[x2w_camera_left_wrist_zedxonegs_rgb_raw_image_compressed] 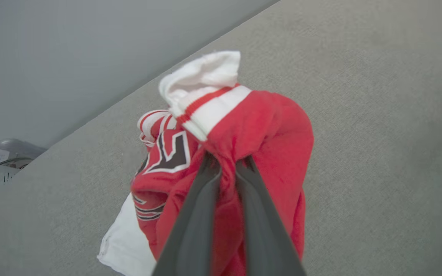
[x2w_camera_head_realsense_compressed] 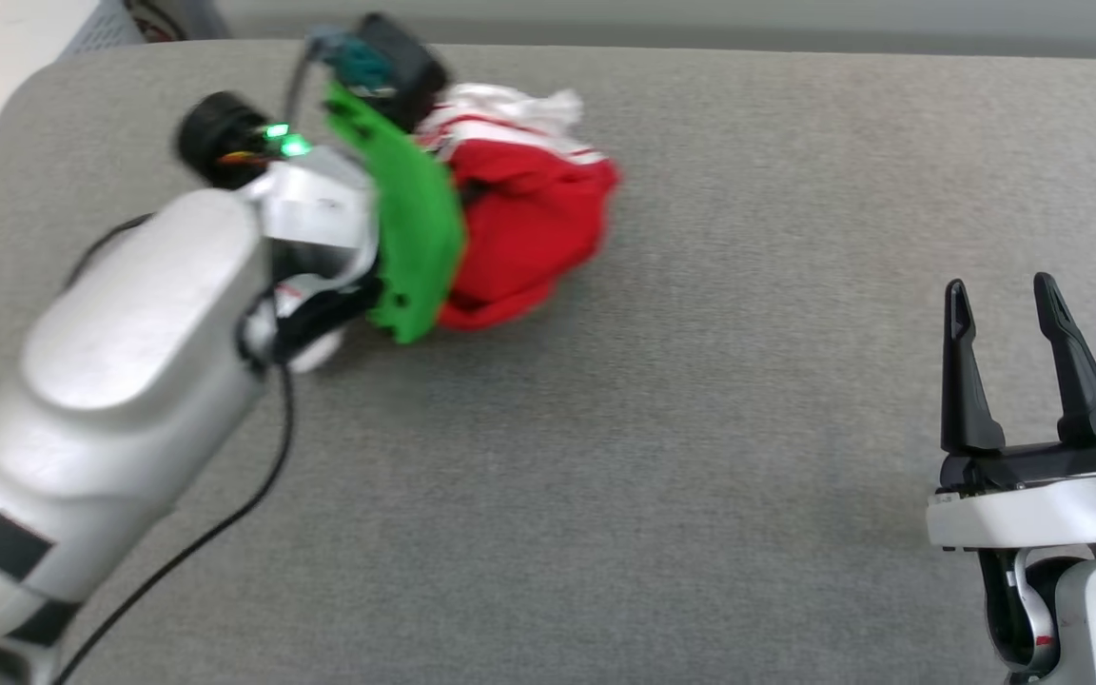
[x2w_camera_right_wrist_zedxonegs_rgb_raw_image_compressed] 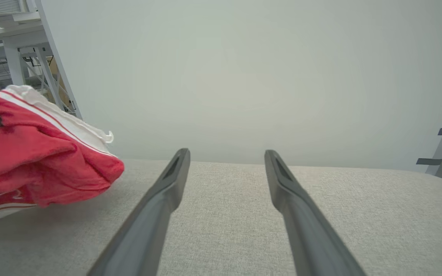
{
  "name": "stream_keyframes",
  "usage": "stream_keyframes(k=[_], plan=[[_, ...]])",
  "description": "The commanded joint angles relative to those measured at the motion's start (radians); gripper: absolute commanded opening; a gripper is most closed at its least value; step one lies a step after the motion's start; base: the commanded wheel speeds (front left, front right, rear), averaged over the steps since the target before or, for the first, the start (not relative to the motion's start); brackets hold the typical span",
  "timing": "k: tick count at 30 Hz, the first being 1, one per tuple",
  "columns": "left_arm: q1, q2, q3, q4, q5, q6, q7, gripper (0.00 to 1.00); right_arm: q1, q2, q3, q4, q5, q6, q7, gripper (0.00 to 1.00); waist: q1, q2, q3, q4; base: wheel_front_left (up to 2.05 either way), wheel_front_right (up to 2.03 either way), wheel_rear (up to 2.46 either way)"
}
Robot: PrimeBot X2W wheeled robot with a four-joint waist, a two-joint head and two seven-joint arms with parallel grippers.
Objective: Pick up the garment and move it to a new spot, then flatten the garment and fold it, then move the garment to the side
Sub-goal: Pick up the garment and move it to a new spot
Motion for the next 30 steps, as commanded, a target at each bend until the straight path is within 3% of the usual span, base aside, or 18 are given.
stream_keyframes(k=[1, 7, 15, 20, 27, 28, 29, 30], plan=[[-0.037, -0.036, -0.022, 0.0, 0.014, -0.003, -0.015, 0.0, -0.019, -0.001, 0.0, -0.003, 0.013, -0.001, -0.002, 1.0, 0.0, -0.0001, 0.024, -0.072, 0.0, 0.0, 0.0], [-0.125, -0.176, -0.153, 0.053, 0.012, -0.003, -0.098, 0.0, -0.038, -0.001, -0.011, -0.013, 0.025, -0.001, -0.002, 1.0, 0.0, -0.0001, 0.082, -0.149, 0.0, 0.0, 0.0], [-0.103, -0.334, -0.341, 0.208, -0.013, -0.003, -0.219, 0.0, -0.051, -0.001, -0.035, -0.019, 0.042, -0.001, -0.002, 1.0, 0.0, -0.0001, 0.135, -0.185, 0.0, 0.0, 0.0], [-0.016, -0.395, -0.382, 0.267, -0.018, -0.003, -0.232, 0.0, -0.056, -0.001, -0.038, -0.019, 0.044, -0.001, -0.002, 1.0, 0.0, -0.0001, 0.151, -0.184, 0.0, 0.0, 0.0], [0.063, -0.425, -0.386, 0.281, 0.027, -0.003, -0.214, 0.0, -0.063, -0.001, -0.039, -0.006, 0.04, -0.001, -0.002, 1.0, 0.0, -0.0001, 0.148, -0.172, 0.0, 0.0, 0.0], [0.06, -0.426, -0.386, 0.288, 0.029, -0.003, -0.239, 0.18, -0.061, -0.001, -0.04, -0.004, 0.038, -0.001, -0.002, 1.0, 0.0, -0.0001, 0.14, -0.167, 0.0, 0.0, 0.0], [0.055, -0.427, -0.386, 0.293, 0.031, -0.003, -0.263, 1.0, -0.058, -0.001, -0.041, -0.001, 0.037, -0.001, -0.002, 1.0, 0.0, -0.0001, 0.132, -0.164, 0.0, 0.0, 0.0], [0.05, -0.428, -0.386, 0.3, 0.031, -0.003, -0.295, 1.0, -0.054, -0.001, -0.041, 0.002, 0.034, -0.001, -0.002, 1.0, 0.0, -0.0001, 0.12, -0.159, 0.0, 0.0, 0.0]])
